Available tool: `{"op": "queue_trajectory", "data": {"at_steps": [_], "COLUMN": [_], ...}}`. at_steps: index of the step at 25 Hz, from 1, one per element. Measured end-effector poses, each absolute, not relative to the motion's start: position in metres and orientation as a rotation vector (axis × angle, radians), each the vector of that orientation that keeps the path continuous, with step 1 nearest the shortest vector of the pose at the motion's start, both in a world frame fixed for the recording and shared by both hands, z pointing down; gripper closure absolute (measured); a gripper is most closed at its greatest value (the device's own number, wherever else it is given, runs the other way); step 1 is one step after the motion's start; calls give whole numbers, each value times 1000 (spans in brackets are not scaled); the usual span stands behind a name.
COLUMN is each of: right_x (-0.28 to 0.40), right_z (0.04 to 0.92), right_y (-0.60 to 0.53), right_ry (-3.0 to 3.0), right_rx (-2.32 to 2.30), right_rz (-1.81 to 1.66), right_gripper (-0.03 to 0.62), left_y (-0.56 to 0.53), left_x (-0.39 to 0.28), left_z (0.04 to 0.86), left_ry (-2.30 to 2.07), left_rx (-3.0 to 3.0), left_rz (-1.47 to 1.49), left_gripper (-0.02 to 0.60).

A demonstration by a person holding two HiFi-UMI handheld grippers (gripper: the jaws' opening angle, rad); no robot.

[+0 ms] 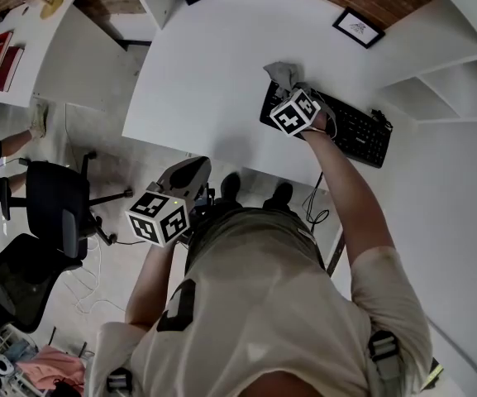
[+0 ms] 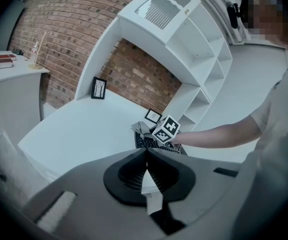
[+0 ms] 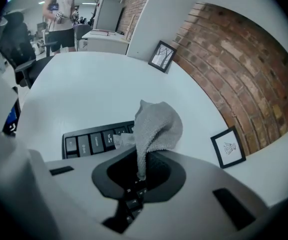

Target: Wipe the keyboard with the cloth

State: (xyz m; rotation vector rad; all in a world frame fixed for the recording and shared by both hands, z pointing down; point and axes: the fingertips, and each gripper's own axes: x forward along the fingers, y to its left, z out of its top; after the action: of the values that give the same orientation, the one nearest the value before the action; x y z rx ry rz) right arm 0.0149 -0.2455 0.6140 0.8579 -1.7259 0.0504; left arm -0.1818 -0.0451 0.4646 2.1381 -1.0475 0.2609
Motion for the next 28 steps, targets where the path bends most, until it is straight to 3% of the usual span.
{"op": "queue_trajectory", "data": {"at_steps": [28], "right_x": [112], "right_z": [618], "right_y": [-213], "right_ry": [-1675], "right_rx": [946], "right_rz": [116], "right_gripper": [579], "left_y": [-38], "left_x": [-141], "left_z": [444], "left_ry": [-1134], "left_rx": [2197], "left_rz": [251], "left_gripper": [577]}}
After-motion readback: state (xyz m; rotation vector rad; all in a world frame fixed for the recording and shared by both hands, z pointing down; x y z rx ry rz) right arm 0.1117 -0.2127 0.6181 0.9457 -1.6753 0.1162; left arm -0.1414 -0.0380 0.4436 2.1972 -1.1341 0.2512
